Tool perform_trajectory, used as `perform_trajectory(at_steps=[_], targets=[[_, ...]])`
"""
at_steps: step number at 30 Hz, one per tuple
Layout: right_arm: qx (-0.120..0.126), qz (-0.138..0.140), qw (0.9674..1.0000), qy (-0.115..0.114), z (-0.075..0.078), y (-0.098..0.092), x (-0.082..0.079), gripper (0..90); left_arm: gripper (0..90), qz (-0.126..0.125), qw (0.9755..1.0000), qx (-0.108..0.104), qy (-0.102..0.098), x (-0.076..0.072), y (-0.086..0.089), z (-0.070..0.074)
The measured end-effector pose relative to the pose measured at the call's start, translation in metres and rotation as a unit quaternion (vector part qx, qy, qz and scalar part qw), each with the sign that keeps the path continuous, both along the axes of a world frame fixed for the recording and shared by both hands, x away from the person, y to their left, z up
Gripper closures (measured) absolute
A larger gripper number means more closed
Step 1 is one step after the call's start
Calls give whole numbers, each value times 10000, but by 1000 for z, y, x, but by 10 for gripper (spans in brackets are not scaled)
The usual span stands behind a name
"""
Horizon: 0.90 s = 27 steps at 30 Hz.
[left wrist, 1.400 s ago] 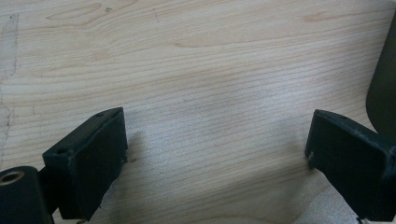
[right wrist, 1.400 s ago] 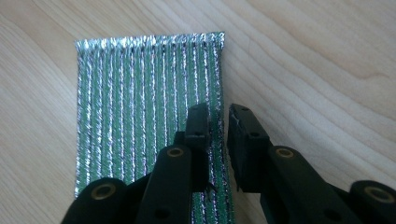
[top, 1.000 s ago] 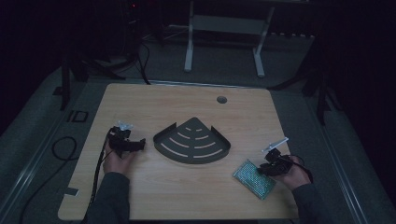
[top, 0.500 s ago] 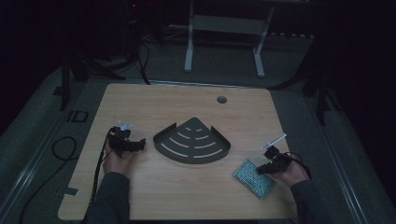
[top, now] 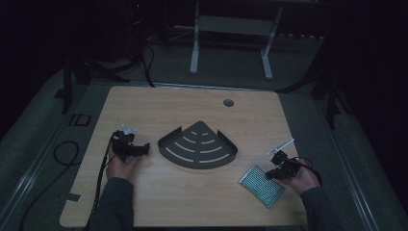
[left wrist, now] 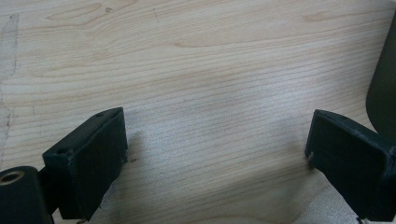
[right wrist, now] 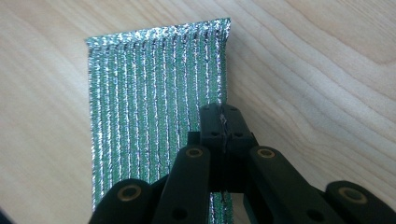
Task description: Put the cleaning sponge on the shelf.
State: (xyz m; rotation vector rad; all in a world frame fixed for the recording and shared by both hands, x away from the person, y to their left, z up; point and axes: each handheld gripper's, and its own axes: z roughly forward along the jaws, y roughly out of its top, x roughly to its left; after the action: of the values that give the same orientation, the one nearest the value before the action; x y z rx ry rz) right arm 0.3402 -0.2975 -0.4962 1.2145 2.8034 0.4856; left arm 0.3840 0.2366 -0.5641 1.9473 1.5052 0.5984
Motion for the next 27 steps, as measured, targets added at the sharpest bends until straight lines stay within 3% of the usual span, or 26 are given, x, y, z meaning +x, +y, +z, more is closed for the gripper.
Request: perform_trajectory(at_steps=[27], targets=[[46,50,9989,-459,49,11,6,897,61,2,10000,1,0,0,0,0]])
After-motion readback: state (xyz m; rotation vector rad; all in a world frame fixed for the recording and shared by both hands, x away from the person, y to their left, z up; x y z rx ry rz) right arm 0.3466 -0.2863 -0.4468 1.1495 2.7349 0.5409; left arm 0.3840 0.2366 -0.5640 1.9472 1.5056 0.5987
